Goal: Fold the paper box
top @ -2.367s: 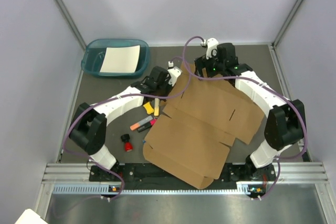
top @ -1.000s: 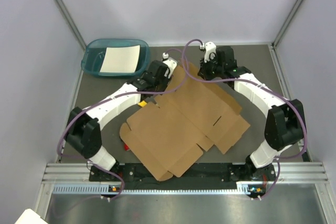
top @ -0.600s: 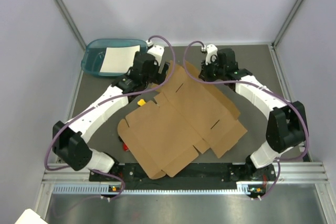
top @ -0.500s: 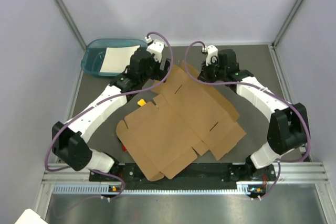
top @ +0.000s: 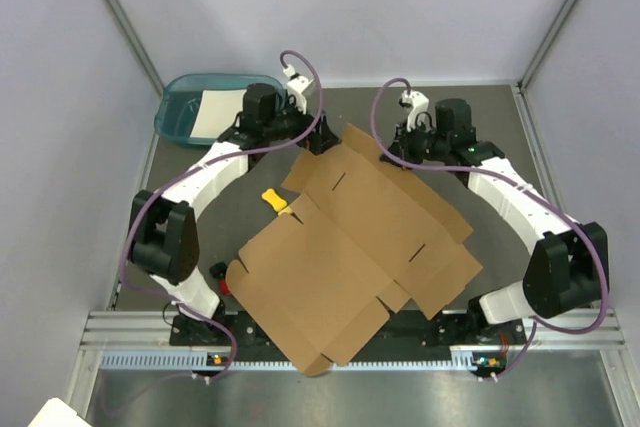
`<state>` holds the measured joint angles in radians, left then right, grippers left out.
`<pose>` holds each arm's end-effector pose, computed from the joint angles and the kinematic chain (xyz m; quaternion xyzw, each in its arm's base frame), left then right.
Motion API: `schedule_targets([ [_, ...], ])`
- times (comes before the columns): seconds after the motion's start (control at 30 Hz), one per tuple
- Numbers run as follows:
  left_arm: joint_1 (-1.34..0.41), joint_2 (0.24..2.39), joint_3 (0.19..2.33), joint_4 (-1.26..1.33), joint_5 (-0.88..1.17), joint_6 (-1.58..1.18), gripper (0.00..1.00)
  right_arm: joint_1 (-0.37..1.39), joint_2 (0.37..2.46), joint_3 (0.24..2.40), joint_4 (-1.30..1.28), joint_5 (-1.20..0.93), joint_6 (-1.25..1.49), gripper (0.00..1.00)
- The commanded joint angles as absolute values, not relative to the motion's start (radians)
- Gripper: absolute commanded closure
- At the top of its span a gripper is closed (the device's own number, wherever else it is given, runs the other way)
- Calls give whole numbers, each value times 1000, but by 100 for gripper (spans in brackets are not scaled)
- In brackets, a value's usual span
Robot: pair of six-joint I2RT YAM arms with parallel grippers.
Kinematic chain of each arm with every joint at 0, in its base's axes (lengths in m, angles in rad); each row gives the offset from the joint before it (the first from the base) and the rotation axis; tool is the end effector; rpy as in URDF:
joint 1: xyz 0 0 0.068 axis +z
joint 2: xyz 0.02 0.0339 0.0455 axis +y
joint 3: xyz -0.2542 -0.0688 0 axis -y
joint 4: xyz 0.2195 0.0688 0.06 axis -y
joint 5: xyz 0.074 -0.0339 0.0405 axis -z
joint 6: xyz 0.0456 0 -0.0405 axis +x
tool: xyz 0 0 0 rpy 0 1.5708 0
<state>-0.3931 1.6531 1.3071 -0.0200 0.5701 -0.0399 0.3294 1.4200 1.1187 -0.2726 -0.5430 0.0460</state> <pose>0.3348 -0.1655 0.3086 0.2958 0.7504 -0.3431 0.4813 0.2802 0.1207 0.2956 -0.2464 0.8196 0.3173 0.4085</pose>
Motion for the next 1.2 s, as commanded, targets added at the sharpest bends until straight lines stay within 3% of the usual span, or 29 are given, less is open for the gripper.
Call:
schedule_targets([
  [0.0, -345, 1660, 1312, 202, 831, -182, 1, 296, 1390, 1146, -272, -661, 72, 100],
  [0.4, -331, 1703, 1327, 269, 966, -196, 4, 276, 1451, 1177, -270, -821, 100, 100],
  [0.8, -356, 1767, 1365, 221, 1009, -192, 21, 256, 1463, 1184, -256, -851, 121, 100],
  [1.17, -446, 1753, 1397, 80, 882, -66, 43, 256, 1457, 1183, -258, -778, 118, 100],
])
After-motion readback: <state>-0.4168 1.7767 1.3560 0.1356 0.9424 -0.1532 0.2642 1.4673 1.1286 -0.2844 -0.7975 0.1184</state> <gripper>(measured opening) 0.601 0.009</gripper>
